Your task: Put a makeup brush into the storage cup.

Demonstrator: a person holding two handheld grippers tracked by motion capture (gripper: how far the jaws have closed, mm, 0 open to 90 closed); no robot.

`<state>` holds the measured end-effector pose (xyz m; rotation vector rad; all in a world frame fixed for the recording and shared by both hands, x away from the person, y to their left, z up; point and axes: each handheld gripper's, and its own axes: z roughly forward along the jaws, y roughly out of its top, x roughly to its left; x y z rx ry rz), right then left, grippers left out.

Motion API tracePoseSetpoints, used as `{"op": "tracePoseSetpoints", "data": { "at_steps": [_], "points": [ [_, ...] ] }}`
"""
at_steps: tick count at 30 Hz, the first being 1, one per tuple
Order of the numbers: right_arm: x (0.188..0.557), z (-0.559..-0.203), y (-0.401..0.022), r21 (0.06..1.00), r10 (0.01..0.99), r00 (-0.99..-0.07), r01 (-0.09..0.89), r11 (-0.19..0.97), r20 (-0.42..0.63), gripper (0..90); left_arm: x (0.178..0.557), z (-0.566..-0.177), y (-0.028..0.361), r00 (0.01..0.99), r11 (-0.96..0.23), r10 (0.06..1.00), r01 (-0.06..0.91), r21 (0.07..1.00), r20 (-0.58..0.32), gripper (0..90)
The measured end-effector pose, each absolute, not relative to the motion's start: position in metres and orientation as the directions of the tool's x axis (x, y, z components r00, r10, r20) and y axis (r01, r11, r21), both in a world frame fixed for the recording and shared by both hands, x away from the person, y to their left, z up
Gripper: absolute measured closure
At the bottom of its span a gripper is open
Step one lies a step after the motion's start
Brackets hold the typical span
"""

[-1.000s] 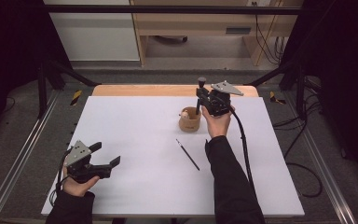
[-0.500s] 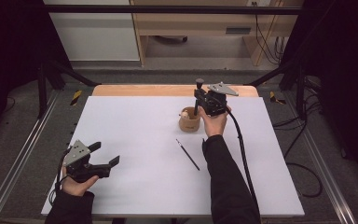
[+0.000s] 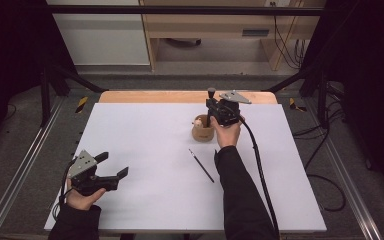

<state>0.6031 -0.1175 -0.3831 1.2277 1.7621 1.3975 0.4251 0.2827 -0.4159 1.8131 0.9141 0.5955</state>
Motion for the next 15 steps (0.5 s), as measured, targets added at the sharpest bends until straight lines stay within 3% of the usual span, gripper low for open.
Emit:
{"op": "tracePoseSetpoints", "data": {
  "at_steps": [15],
  "points": [
    [0.607, -0.395, -0.113, 0.933, 0.909, -0.405, 0.355, 0.056, 0.099, 77.0, 0.425, -0.416, 0.283, 0.599, -0.237, 0.801, 0.317, 0.918, 0.000, 9.4]
  ]
}}
